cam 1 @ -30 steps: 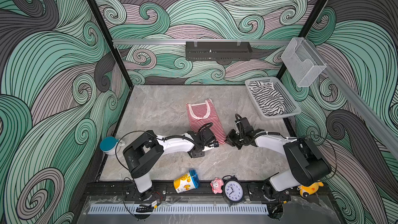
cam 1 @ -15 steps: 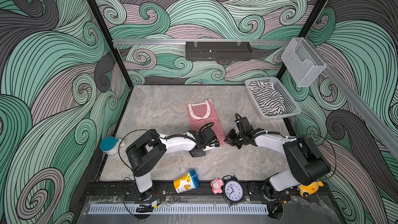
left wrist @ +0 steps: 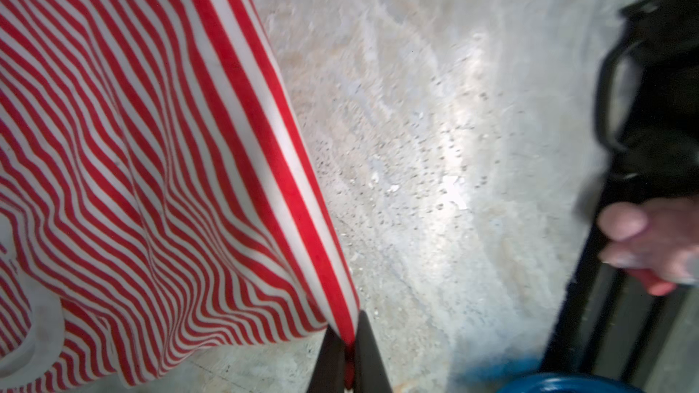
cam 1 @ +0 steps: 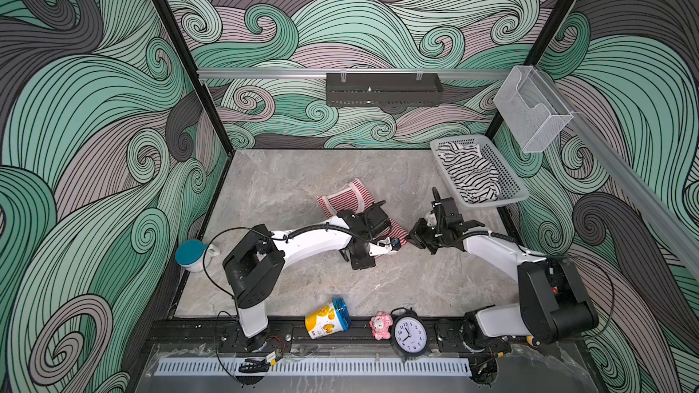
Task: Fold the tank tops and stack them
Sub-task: 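Lay the folded hem down and raise both grippers, right toward the basket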
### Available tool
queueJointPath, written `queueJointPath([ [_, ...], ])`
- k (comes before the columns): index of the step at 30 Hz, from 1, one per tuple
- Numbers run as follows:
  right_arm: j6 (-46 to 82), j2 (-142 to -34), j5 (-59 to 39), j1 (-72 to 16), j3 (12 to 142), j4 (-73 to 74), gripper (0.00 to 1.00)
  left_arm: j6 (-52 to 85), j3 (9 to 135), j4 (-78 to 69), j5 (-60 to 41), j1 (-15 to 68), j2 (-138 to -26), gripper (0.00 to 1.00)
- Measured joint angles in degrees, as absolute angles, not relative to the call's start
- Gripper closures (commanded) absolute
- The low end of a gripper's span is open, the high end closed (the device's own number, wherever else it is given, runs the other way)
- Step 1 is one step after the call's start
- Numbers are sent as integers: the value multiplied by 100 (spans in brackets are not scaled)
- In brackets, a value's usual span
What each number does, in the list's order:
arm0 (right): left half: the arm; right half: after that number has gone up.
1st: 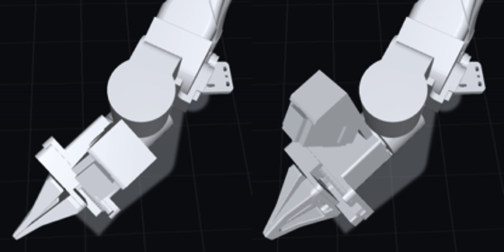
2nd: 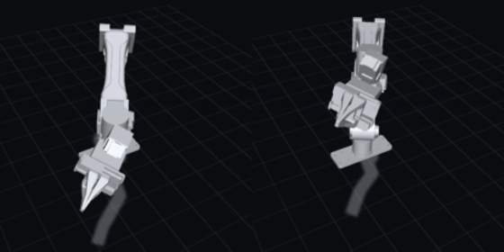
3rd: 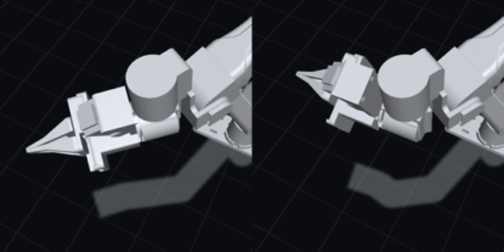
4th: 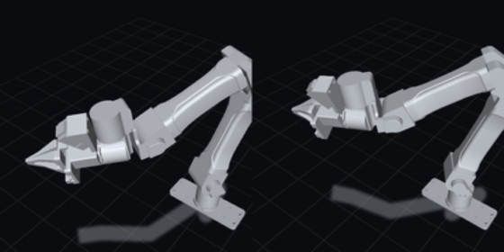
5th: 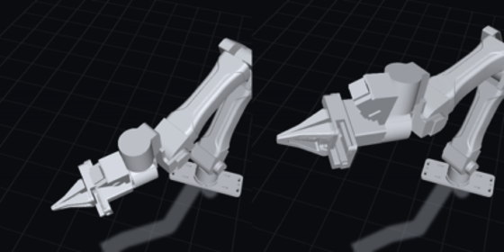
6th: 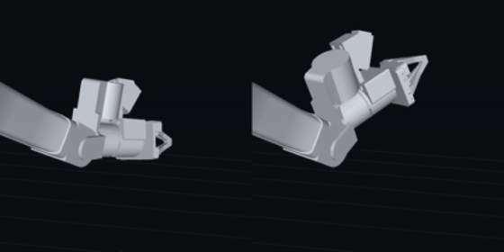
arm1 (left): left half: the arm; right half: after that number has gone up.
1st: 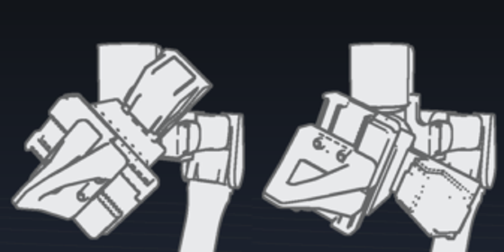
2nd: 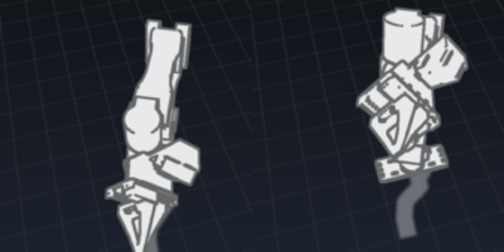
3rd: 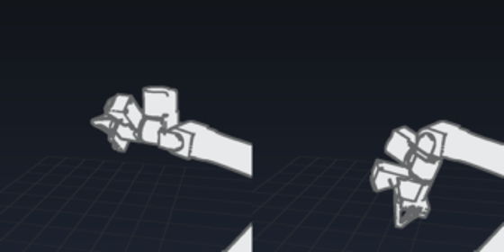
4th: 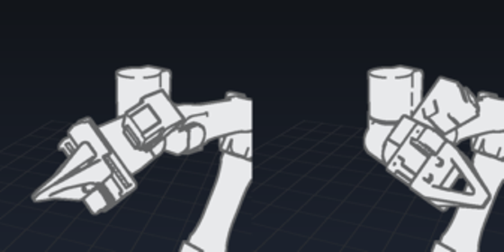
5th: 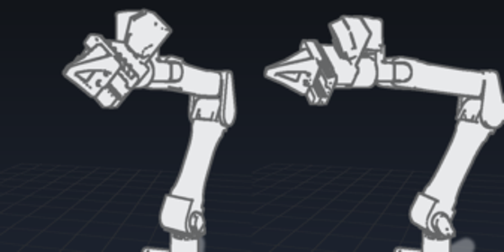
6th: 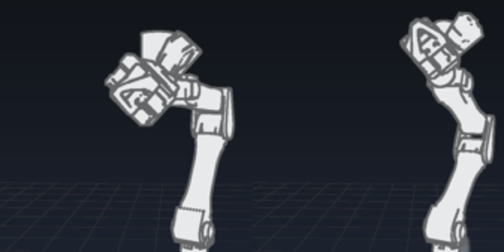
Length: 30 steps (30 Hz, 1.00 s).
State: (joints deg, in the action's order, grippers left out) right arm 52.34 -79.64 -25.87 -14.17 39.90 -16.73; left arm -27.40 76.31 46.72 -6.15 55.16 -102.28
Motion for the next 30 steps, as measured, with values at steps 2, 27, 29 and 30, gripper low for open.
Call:
queueJointPath([
  [2,5063,-7756,-2657,-1258,4021,-1977,100,-2735,7867,4871,-972,5527,-10307,100],
  [27,4082,-8973,-2851,-1179,8103,-4591,100,-2414,9124,5494,-3273,4097,-10370,100],
  [29,4066,-9640,-2845,-1302,8687,-4554,100,-2403,9083,5413,-3326,3649,-10374,100],
  [30,4069,-9913,-2840,-1347,8938,-4560,100,-2403,9085,5371,-3334,3465,-10383,100],
])
